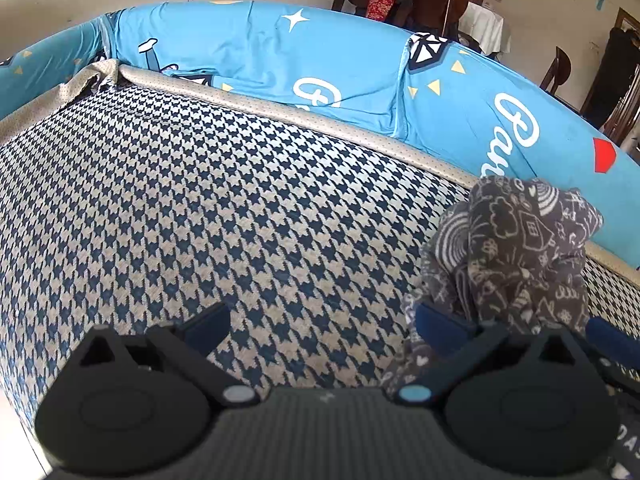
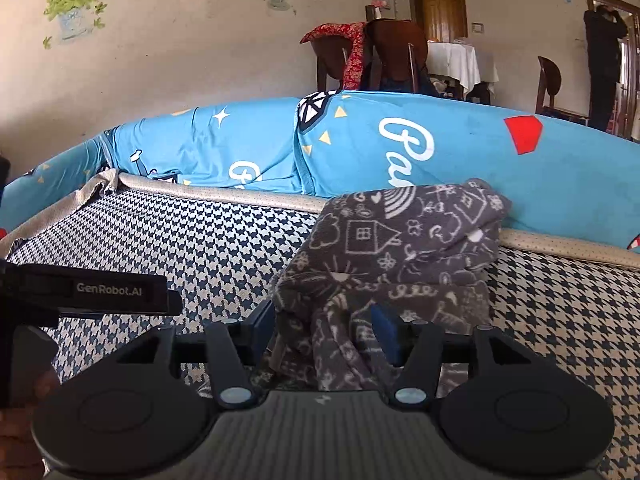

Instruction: Fold clothes

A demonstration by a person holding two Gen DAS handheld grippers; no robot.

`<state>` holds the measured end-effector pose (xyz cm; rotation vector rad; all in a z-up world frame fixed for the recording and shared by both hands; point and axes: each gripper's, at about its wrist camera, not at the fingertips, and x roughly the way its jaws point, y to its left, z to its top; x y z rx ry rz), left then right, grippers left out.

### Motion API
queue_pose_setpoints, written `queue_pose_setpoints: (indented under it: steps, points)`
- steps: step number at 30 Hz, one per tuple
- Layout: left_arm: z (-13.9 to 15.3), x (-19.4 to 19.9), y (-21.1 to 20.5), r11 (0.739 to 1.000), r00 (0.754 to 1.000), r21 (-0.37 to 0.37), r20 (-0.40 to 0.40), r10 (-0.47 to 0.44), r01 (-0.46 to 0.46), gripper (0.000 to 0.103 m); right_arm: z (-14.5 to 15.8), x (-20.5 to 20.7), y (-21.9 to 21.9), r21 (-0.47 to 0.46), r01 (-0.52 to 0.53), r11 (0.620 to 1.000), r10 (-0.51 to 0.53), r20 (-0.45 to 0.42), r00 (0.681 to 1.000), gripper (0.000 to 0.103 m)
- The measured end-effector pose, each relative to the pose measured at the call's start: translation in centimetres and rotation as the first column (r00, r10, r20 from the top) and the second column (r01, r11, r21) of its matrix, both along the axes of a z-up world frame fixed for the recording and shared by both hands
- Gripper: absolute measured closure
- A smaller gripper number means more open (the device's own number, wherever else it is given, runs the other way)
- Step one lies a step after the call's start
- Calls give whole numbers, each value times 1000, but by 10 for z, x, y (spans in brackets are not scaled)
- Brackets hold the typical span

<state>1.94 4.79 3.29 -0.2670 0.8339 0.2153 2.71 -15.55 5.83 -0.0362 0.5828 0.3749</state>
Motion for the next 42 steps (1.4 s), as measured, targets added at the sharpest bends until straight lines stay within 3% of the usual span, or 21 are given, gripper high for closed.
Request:
queue_pose_setpoints:
  steps: [9,15,25,34,40,42]
  points:
    - [0,5,-21,999,1000,15,12,-29,29,0,12,-29,-46,38,70,997,-70,11,997,42]
    - [-1,11,-34,999,999,25,29,-45,45,0,14,-25,-69,57,114,992,-114,12,993,42]
    - [-8,35,-52,1000,999,2,27,-18,18,0,12,6,-88,119,180,976,-183,17,983,44]
    - [-21,49,-55,1000,1000,-12,-3,24,-24,0,-3,52,-94,204,219,954,-209,-70,975,45]
    - [-24,51,-56,1000,1000,-10,-17,17,-18,0,-11,78,-93,217,226,950,-209,-98,973,44]
    - [-24,51,-55,1000,1000,-11,-21,17,-17,0,-11,84,-90,202,228,953,-215,-85,973,40]
